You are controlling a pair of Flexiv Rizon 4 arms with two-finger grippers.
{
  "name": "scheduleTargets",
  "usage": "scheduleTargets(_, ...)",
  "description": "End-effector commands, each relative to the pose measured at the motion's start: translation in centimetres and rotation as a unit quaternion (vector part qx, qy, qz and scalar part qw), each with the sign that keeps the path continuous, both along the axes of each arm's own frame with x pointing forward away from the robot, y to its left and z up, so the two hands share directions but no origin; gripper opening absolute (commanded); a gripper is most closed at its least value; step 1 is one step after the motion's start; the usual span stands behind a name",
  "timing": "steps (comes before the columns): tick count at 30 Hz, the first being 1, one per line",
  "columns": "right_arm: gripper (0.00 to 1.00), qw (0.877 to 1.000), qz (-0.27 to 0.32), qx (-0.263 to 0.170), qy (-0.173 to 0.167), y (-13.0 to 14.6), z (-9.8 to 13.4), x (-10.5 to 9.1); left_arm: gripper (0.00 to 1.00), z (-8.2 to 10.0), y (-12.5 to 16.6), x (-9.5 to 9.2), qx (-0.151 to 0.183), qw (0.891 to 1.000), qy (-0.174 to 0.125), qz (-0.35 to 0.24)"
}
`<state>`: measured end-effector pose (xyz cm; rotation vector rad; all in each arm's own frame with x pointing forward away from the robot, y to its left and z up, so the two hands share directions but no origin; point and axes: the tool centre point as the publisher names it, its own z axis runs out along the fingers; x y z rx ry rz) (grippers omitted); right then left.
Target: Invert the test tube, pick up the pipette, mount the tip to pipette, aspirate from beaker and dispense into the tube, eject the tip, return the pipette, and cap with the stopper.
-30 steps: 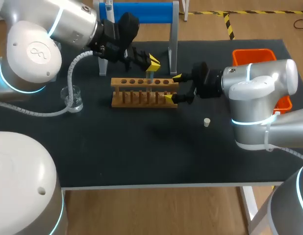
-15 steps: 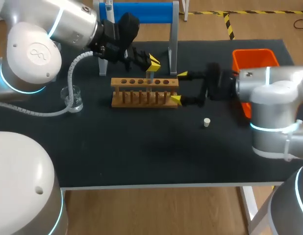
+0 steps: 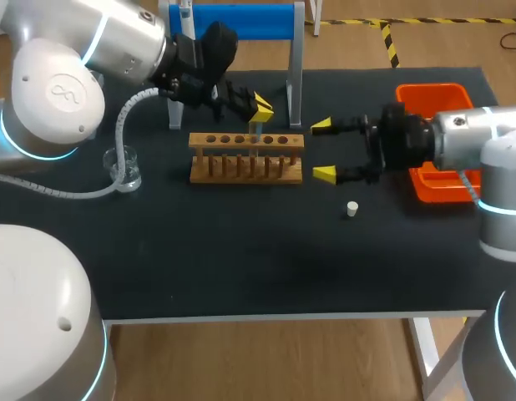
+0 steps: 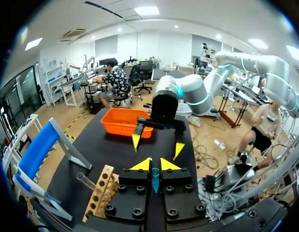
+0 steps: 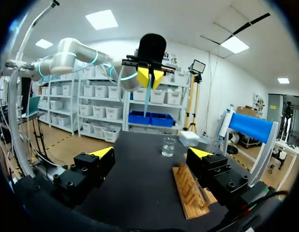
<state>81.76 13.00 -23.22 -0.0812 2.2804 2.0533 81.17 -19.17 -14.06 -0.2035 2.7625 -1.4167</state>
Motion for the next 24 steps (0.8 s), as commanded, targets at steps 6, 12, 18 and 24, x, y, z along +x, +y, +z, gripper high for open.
scheduleTargets(6, 1.00, 0.993, 0.088, 0.061, 0.050, -0.5, 1.8, -0.1, 0.00, 0.1, 0.0, 0.1, 0.003, 1.000, 0.002, -0.001)
scheduleTargets(12, 1.00, 0.989, 0.110, 0.070, 0.065, 0.9, 3.0, -1.0, 0.00, 0.1, 0.0, 0.1, 0.003, 1.000, 0.002, -0.001)
scheduleTargets(18, 1.00, 0.989, 0.116, 0.065, 0.071, 2.8, 3.6, -1.4, 0.00, 0.1, 0.0, 0.1, 0.003, 1.000, 0.002, -0.001)
scheduleTargets(24, 1.00, 0.989, 0.116, 0.058, 0.076, 4.4, 3.7, -1.5, 0.00, 0.1, 0.0, 0.1, 0.003, 1.000, 0.002, -0.001)
